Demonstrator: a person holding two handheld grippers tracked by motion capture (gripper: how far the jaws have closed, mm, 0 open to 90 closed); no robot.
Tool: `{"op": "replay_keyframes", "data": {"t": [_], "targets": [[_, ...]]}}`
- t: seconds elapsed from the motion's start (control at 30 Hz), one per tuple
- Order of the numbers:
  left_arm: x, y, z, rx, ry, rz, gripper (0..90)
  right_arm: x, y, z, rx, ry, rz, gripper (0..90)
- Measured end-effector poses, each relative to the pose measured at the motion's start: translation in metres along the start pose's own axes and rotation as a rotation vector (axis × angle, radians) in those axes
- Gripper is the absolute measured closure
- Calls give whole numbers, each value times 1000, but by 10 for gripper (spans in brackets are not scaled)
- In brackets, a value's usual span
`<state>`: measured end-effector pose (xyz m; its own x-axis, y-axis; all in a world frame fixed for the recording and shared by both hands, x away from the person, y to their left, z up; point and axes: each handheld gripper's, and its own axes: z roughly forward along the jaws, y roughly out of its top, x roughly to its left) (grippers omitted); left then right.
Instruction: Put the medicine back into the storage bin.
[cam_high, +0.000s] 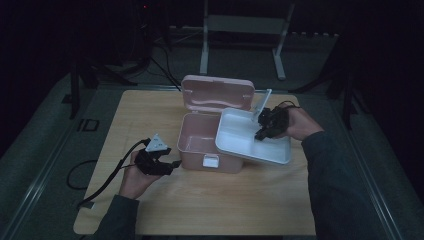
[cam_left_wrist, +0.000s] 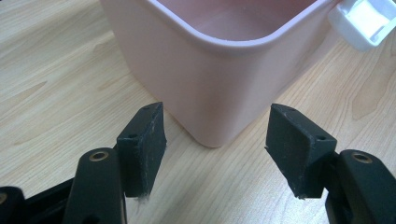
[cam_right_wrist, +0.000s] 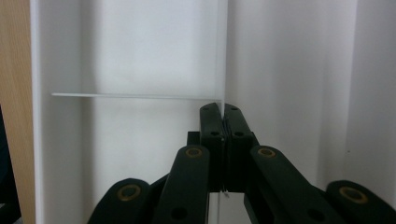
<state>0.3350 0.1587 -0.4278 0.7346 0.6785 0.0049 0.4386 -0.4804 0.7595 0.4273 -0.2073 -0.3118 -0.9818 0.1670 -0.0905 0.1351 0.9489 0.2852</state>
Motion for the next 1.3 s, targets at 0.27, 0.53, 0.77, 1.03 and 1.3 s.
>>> {"op": "replay_keyframes", "data": {"t": [0.27,0.53,0.77,1.03,1.3], "targets": [[0,0,0,-1,-1,1,374,-2,23,6,-13,21,-13,893],[-1,0,0,0,-1,3,374,1,52,14,-2,-7,-47,893],[-1,-1,0,-1,0,3,373,1,79,23,-5,-6,-57,893],[-1,-1,0,1,-1,4,373,0,98,41,1,-2,-56,893],[-2,-1,2,4,-5,2,373,-4,102,49,-10,-24,-51,893]]}}
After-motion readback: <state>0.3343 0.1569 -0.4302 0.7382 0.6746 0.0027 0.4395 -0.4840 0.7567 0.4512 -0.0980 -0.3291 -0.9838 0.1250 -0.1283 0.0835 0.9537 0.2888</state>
